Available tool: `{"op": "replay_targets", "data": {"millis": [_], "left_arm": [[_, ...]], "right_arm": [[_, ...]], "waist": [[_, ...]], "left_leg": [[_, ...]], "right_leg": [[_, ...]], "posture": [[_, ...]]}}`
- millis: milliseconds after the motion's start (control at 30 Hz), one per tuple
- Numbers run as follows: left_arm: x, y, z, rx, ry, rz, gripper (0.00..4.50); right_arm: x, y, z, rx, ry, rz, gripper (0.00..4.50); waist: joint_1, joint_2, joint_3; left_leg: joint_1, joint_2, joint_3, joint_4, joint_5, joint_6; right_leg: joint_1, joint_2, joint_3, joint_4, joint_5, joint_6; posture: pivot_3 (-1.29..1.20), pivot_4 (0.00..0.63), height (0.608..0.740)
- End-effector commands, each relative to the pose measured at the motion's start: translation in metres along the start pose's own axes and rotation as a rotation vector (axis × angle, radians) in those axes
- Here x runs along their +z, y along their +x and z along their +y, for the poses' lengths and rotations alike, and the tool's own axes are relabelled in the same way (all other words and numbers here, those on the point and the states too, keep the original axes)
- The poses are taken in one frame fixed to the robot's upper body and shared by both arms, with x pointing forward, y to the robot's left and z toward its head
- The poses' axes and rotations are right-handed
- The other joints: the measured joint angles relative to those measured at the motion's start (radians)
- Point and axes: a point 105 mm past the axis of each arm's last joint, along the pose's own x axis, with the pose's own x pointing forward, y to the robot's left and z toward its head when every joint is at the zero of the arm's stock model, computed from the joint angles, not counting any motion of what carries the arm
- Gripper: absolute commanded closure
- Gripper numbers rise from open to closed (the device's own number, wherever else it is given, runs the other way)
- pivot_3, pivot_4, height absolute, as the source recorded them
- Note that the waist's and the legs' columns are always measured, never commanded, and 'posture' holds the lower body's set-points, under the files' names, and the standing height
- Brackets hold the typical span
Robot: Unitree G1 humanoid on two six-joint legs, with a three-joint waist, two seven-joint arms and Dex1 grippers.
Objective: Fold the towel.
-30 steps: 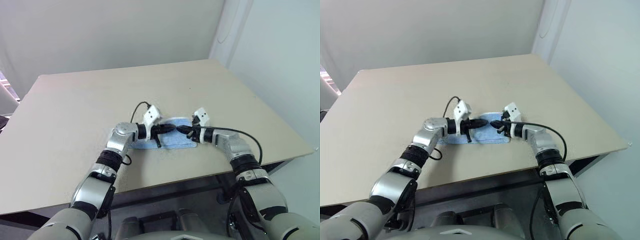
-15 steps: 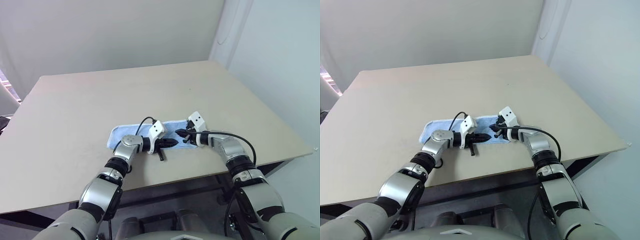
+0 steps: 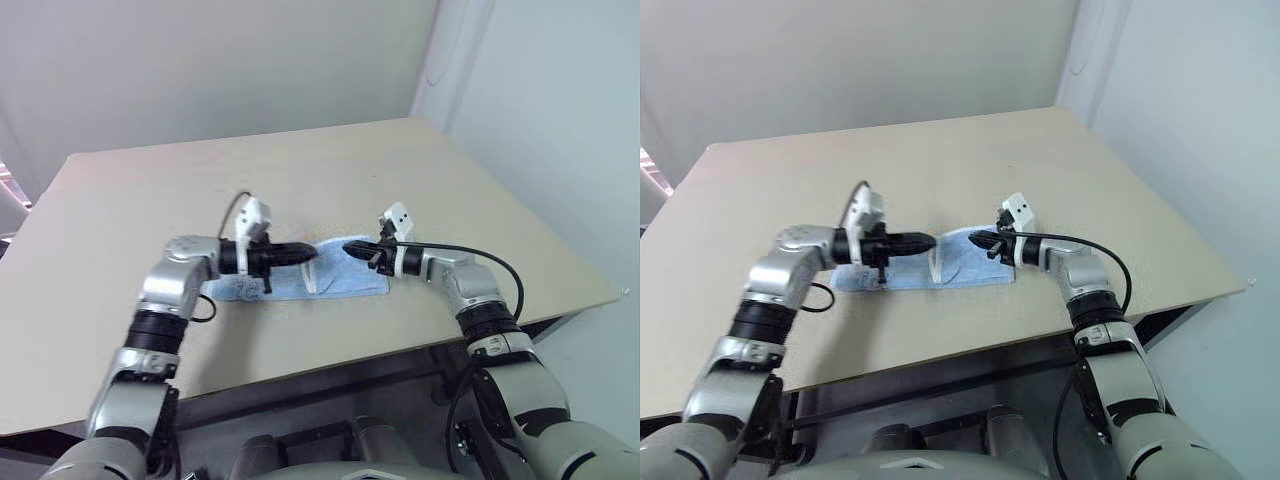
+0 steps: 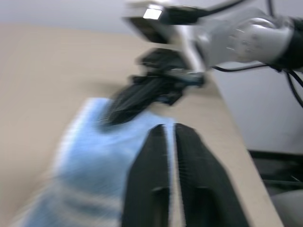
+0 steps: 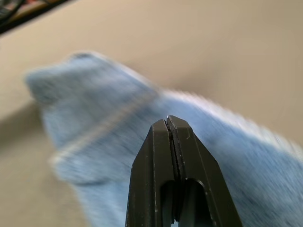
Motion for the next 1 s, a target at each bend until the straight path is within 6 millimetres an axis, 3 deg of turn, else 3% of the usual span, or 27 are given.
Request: {"op": "replay_targets", "data": {"millis": [33,267,300,567,700,1000], "left_arm": [[0.015,-0.031,0.017,0.157,-0.046,-0.060,2.77],[0.000,-0.102,0.026,0.431,-0.262,-0.038,0.20],[-0.003,-0.110,0.024,0.462,-0.303,-0.020,0.01],[-0.031,-0.142,-0.015,0.539,-0.730,0.022,0.01],[-0.055,-0.152,-0.018,0.602,-0.866,0.071,0.01],[-0.075,-0.151,-0.019,0.614,-1.069,0.065,0.01]], "right_arm": [[0.019,-0.005,0.011,0.048,-0.043,-0.044,4.50],[0.027,-0.008,0.016,0.060,0.002,-0.032,4.50],[0.027,-0.007,0.016,0.061,0.016,-0.027,4.50],[0.034,0.005,0.028,0.123,0.159,-0.009,4.50],[0.031,0.012,0.030,0.130,0.222,0.027,4.50],[0.030,0.015,0.031,0.128,0.279,0.031,4.50]], "waist": [[0.001,0.000,0.000],[-0.002,0.000,0.000],[-0.001,-0.001,0.001],[-0.003,-0.001,0.001],[-0.001,-0.001,0.001],[-0.002,-0.001,0.001]], "left_leg": [[0.000,0.000,0.000,0.000,0.000,0.000],[0.000,0.001,0.000,0.000,0.000,0.000],[0.000,0.001,0.000,0.000,0.000,0.000],[0.000,0.001,-0.001,0.000,0.000,0.000],[0.000,0.001,-0.001,0.000,0.000,0.000],[-0.001,0.001,-0.001,-0.001,0.000,-0.001]], "right_leg": [[0.000,0.000,0.000,0.000,0.000,0.000],[0.000,0.000,0.000,0.000,0.000,0.000],[0.000,0.000,-0.001,0.000,-0.001,0.000],[-0.001,-0.001,-0.001,-0.001,-0.001,-0.001],[-0.001,-0.001,-0.002,0.000,-0.001,-0.001],[-0.001,-0.001,-0.003,-0.001,-0.001,-0.002]], "posture": [[0.00,0.000,0.729],[0.00,0.000,0.729],[0.00,0.000,0.729],[0.00,0.000,0.729],[0.00,0.000,0.729],[0.00,0.000,0.729]]}}
